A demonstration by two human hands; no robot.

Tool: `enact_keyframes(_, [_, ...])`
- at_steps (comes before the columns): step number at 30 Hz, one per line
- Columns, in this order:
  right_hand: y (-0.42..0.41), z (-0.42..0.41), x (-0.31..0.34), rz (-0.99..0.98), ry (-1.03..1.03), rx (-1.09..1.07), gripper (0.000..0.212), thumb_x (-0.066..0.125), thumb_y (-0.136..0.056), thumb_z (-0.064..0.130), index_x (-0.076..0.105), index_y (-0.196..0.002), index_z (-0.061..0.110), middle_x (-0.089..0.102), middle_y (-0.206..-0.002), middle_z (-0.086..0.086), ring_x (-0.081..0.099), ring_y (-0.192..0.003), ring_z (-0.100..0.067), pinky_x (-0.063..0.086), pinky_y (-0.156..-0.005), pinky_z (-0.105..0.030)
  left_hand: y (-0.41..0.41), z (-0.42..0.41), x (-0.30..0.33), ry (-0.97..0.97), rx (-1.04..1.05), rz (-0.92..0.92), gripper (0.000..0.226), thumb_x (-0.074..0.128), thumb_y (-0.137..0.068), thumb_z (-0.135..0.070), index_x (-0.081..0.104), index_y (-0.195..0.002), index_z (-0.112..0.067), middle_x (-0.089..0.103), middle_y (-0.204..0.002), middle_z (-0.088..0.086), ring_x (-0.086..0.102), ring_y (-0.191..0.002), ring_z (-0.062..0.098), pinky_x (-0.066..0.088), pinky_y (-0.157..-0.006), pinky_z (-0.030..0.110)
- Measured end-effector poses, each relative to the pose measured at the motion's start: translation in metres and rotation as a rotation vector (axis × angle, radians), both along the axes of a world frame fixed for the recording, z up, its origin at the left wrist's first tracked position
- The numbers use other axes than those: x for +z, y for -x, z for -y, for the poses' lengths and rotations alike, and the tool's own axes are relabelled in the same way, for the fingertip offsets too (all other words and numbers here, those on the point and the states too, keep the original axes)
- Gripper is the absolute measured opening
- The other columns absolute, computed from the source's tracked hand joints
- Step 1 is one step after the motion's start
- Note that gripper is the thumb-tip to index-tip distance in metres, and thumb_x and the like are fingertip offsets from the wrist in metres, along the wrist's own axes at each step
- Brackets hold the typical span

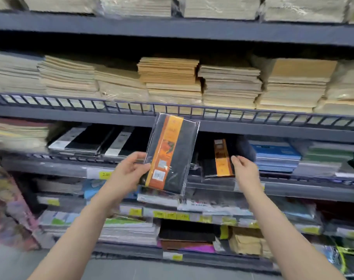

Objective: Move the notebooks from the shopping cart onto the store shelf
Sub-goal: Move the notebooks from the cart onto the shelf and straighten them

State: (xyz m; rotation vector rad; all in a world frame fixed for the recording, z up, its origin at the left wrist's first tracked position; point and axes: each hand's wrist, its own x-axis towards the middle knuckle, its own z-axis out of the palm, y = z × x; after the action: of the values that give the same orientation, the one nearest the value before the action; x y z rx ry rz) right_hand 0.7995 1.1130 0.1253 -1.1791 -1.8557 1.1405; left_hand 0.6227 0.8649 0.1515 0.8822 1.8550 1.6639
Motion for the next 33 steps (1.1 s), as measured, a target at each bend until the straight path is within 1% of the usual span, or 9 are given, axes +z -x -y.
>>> enact_keyframes(4, [-0.006, -0.002, -0.027, 0.228, -0.497, -0.109, 0.049, 0.042, -0.088, 0.053, 0.053, -0.125, 0.023, 0.053, -0.128, -0.004, 0.059, -0.100, -0.030, 0.041, -0.069, -0.033, -0.002, -0.007, -0.032, -0.050, 0.044, -0.067, 0.014, 0.053, -0.092, -0.021, 0.061, -0.095, -0.032, 0.072, -0.076, 0.001, 0.053, -0.071, 0.022, 0.033, -0.046, 0.020])
enact_keyframes(7, [-0.011, 0.010, -0.042, 0.198, -0.972, -0.031, 0.034, 0.052, -0.088, 0.042, 0.061, -0.117, 0.027, 0.059, -0.119, 0.007, 0.065, -0.071, -0.017, 0.046, -0.050, -0.027, -0.004, -0.006, -0.047, -0.072, 0.046, -0.068, 0.013, 0.060, -0.086, -0.030, 0.061, -0.099, -0.032, 0.073, -0.083, 0.006, 0.054, -0.071, 0.025, 0.037, -0.051, 0.025])
enact_keyframes(9, [-0.011, 0.016, -0.050, 0.207, -1.191, 0.046, 0.025, 0.055, -0.087, 0.038, 0.068, -0.106, 0.027, 0.067, -0.109, 0.012, 0.065, -0.065, -0.010, 0.046, -0.042, -0.022, -0.002, -0.005, -0.052, -0.080, 0.058, -0.070, 0.017, 0.062, -0.082, -0.033, 0.060, -0.099, -0.031, 0.073, -0.084, 0.005, 0.058, -0.071, 0.023, 0.040, -0.057, 0.029])
enact_keyframes(10, [-0.011, 0.015, -0.052, 0.228, -1.229, 0.063, 0.022, 0.055, -0.087, 0.036, 0.070, -0.102, 0.027, 0.069, -0.105, 0.014, 0.066, -0.066, -0.008, 0.046, -0.042, -0.021, -0.003, -0.005, -0.052, -0.082, 0.077, -0.074, 0.012, 0.059, -0.086, -0.029, 0.060, -0.098, -0.030, 0.072, -0.080, 0.002, 0.056, -0.065, 0.019, 0.038, -0.052, 0.023])
enact_keyframes(13, [0.000, 0.002, -0.051, 0.307, -1.186, 0.001, 0.022, 0.053, -0.087, 0.034, 0.072, -0.095, 0.026, 0.072, -0.096, 0.013, 0.068, -0.063, -0.012, 0.046, -0.043, -0.022, -0.005, -0.003, -0.052, -0.096, 0.085, -0.088, 0.012, 0.051, -0.093, -0.018, 0.058, -0.098, -0.026, 0.066, -0.067, -0.002, 0.046, -0.051, 0.010, 0.023, -0.039, 0.017])
enact_keyframes(18, [0.017, -0.010, -0.043, 0.421, -1.021, 0.039, 0.019, 0.054, -0.086, 0.025, 0.072, -0.094, 0.024, 0.074, -0.091, 0.005, 0.069, -0.062, -0.027, 0.052, -0.049, -0.033, -0.015, 0.000, -0.051, -0.097, 0.044, -0.054, 0.011, 0.046, -0.095, -0.011, 0.054, -0.100, -0.018, 0.062, -0.050, -0.006, 0.042, -0.033, -0.001, 0.026, -0.034, 0.010])
enact_keyframes(21, [0.010, -0.010, -0.042, 0.372, -0.955, 0.093, 0.020, 0.054, -0.089, 0.023, 0.069, -0.102, 0.023, 0.073, -0.101, 0.006, 0.069, -0.083, -0.026, 0.053, -0.064, -0.035, -0.014, 0.000, -0.055, -0.065, 0.039, -0.027, 0.014, 0.047, -0.095, -0.016, 0.053, -0.108, -0.017, 0.067, -0.060, -0.002, 0.048, -0.039, 0.002, 0.028, -0.035, 0.011])
enact_keyframes(25, [0.007, -0.015, -0.042, 0.287, -0.922, 0.150, 0.023, 0.051, -0.091, 0.019, 0.069, -0.104, 0.019, 0.073, -0.102, 0.002, 0.066, -0.090, -0.026, 0.052, -0.081, -0.040, -0.014, -0.002, -0.055, -0.044, 0.040, -0.040, 0.017, 0.049, -0.095, -0.021, 0.054, -0.111, -0.020, 0.070, -0.070, 0.002, 0.050, -0.046, 0.005, 0.026, -0.037, 0.015])
enact_keyframes(33, [0.010, -0.033, -0.058, 0.271, -0.769, 0.159, 0.029, 0.042, -0.095, 0.020, 0.065, -0.109, 0.029, 0.066, -0.095, -0.009, 0.047, -0.086, -0.031, 0.034, -0.077, -0.034, -0.029, -0.012, -0.051, -0.044, 0.048, -0.034, 0.018, 0.049, -0.094, -0.024, 0.055, -0.111, -0.025, 0.067, -0.079, 0.007, 0.049, -0.049, 0.006, 0.027, -0.043, 0.019])
